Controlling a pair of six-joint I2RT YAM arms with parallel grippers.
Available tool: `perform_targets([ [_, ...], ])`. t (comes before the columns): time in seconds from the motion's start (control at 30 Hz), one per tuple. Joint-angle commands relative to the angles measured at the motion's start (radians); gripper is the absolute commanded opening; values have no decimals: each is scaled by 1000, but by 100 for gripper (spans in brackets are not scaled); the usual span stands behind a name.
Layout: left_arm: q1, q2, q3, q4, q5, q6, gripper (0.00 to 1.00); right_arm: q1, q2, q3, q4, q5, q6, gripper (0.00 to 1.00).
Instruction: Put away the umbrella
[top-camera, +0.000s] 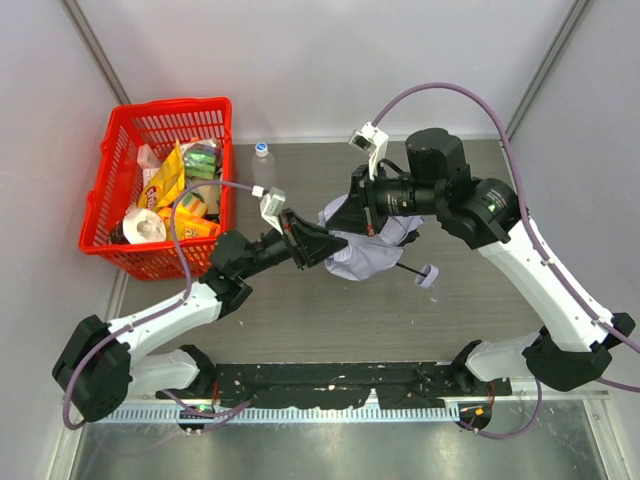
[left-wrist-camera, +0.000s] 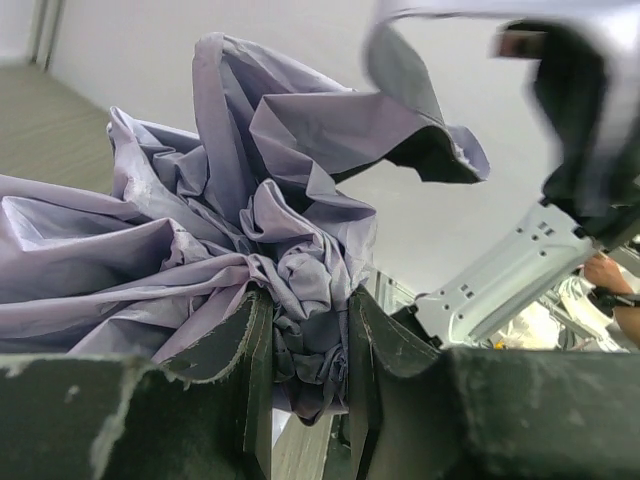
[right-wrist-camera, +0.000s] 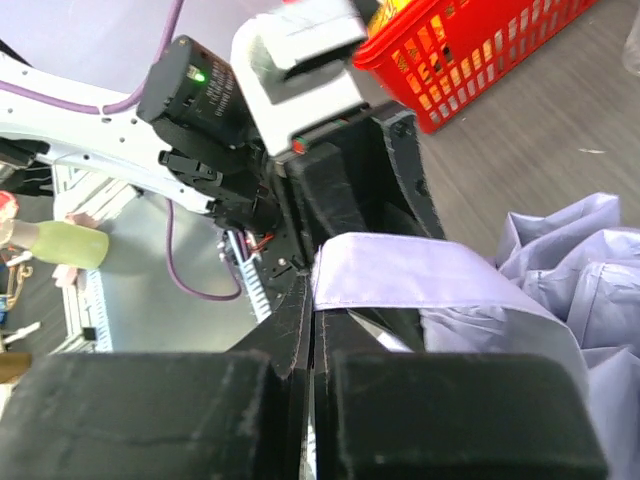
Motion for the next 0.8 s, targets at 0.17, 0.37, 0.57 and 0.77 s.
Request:
perform_targets([
  [0.17, -1, -146, -7, 98, 82, 98, 0, -43, -38, -49, 130, -249, 93, 1],
  [0.37, -1, -152, -3, 66, 134, 120, 0, -45, -21, -35, -121, -295, -149, 1],
  [0.57, -1, -155, -13, 52, 149, 126, 0, -53, -24, -58, -20, -119, -36, 1],
  [0.77, -1, -201, -79, 67, -53, 149, 0, -60, -211, -366, 486, 16, 659, 1],
])
